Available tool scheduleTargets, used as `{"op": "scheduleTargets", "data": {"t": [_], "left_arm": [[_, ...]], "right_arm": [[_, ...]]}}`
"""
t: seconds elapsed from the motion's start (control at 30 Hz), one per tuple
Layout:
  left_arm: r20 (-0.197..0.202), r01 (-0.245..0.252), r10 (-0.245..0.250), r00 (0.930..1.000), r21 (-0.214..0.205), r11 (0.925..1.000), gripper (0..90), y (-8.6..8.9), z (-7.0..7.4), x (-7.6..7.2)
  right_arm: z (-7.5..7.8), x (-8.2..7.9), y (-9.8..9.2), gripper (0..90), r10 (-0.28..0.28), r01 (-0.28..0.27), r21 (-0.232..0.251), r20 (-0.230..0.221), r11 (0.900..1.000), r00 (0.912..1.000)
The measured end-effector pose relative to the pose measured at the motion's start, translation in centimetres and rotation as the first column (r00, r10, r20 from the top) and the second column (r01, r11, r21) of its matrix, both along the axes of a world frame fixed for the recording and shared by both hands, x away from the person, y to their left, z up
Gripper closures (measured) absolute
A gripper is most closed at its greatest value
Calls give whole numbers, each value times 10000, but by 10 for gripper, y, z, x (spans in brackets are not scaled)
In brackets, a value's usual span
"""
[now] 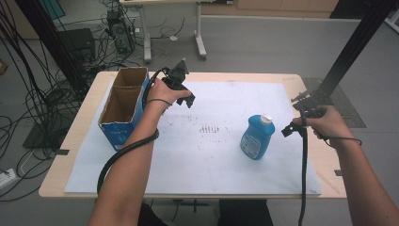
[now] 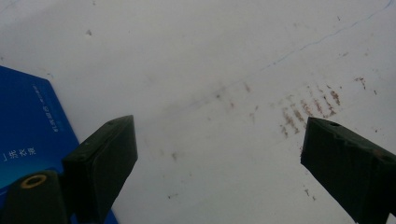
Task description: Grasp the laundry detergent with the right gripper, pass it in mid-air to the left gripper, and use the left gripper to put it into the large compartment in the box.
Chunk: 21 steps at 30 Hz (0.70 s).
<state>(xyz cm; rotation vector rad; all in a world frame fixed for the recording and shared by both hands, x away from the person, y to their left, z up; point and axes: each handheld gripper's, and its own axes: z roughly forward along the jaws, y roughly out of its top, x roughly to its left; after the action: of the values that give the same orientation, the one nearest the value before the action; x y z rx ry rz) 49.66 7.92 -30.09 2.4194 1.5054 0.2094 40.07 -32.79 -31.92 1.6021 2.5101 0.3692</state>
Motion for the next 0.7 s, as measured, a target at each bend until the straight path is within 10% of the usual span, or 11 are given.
{"op": "scheduleTargets", "data": {"t": [0.7], "left_arm": [[-9, 35, -35, 10000, -86, 10000, 108, -6, -1, 7]], "right_arm": [[-1, 0, -4, 58, -2, 1, 142, 69, 9999, 10000]]}}
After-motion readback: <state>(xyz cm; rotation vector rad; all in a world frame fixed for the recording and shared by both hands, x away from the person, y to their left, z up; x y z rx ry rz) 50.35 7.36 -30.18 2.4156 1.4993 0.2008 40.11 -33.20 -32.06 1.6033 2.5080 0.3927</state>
